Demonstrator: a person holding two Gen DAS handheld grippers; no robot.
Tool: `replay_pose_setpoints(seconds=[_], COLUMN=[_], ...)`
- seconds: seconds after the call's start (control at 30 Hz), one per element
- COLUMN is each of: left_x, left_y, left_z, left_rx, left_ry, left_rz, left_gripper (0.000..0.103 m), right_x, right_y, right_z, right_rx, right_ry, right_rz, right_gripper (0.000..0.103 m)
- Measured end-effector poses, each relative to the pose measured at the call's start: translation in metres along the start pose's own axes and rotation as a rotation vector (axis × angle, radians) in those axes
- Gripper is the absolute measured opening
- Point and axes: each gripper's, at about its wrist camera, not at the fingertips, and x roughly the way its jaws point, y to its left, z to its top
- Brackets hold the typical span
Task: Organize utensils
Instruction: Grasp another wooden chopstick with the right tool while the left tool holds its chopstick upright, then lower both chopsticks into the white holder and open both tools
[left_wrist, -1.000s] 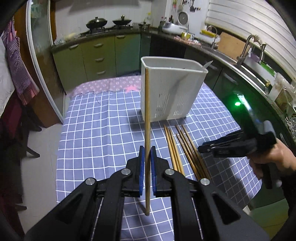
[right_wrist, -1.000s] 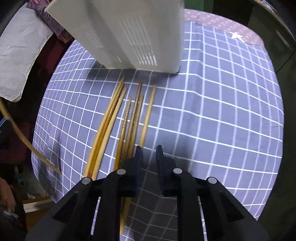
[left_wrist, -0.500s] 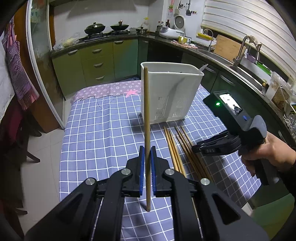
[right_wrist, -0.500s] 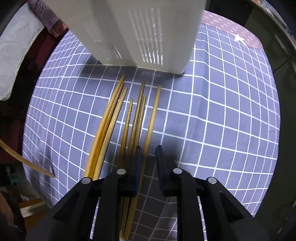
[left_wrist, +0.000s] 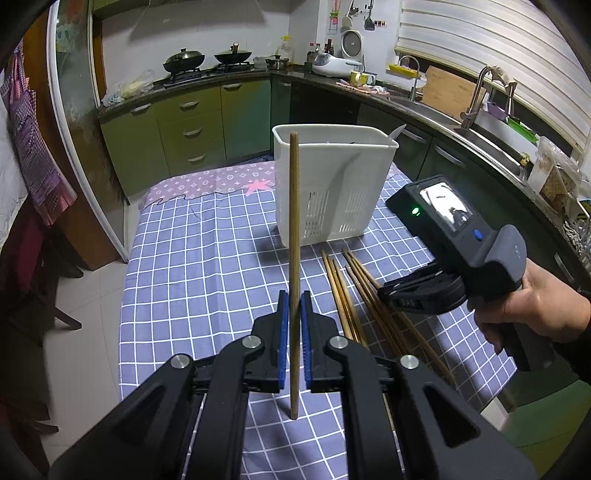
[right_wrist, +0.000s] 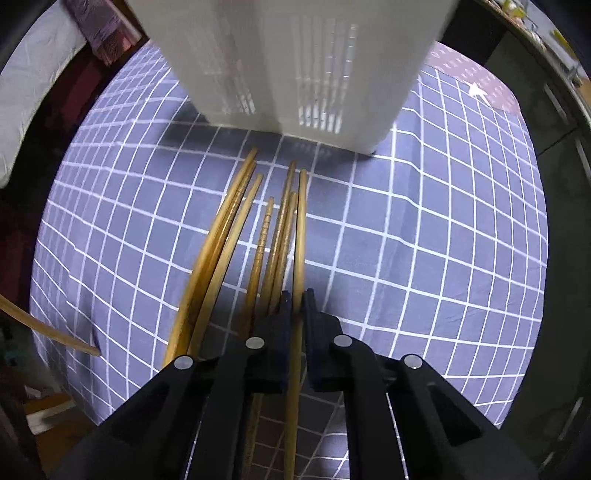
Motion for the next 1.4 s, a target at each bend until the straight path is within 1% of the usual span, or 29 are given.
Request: replay_pose_setpoints(seconds=[0.17, 0.27, 0.3, 0.37, 0.4, 0.43, 0.5, 0.57, 0.63, 0.87, 1.4], left_x=[0.000, -0.003, -0.004, -0.007, -0.007, -0.008, -0.010, -0.012, -0.013, -0.016, -0.020], left_y=[0.000, 0.000, 0.000, -0.001, 0.000, 0.000, 0.000, -0.001, -0.002, -0.002, -0.003], left_z=[0.000, -0.001, -0.001, -0.002, -0.001, -0.001, -0.001, -0.001, -0.001, 0.000, 0.004], left_rx=[-0.005, -0.008, -0.006, -0.004, -0.004, -0.003, 0.002, 0.007, 0.010, 0.011, 0.024], left_ry=[0.001, -0.004, -0.008, -0.014, -0.016, -0.019, -0.024, -0.027, -0.029, -0.035, -0.051], left_rz=[-0.006, -0.010, -0.010, -0.010, -0.012, -0.012, -0.012, -0.008, -0.004, 0.000, -0.008], left_gripper=[0.007, 0.007, 0.007, 0.007, 0.007, 0.007, 0.007, 0.007, 0.007, 0.007, 0.007], right_x=[-0.029, -0.059, -0.073, -0.091, -0.103, -0.119, -0.135, -0.148, -0.156, -0.172, -0.169], right_y=[-0.008, -0.015, -0.016, -0.020, -0.020, -0.040, -0.045, -0.048, -0.050, -0.056, -0.049], right_z=[-0.011, -0.025, -0.033, -0.046, -0.056, -0.067, -0.084, -0.098, -0.110, -0.122, -0.121], right_rx=[0.014, 0.016, 0.017, 0.016, 0.011, 0.008, 0.002, 0.005, 0.007, -0.004, -0.015], right_ry=[-0.075, -0.155, -0.197, -0.248, -0.293, -0.319, -0.377, -0.421, -0.447, -0.493, -0.492], right_rz=[0.057, 0.097, 0.111, 0.125, 0.124, 0.123, 0.129, 0.140, 0.146, 0.144, 0.145], right_gripper=[0.007, 0.007, 0.007, 0.007, 0.007, 0.007, 0.007, 0.007, 0.007, 0.007, 0.007])
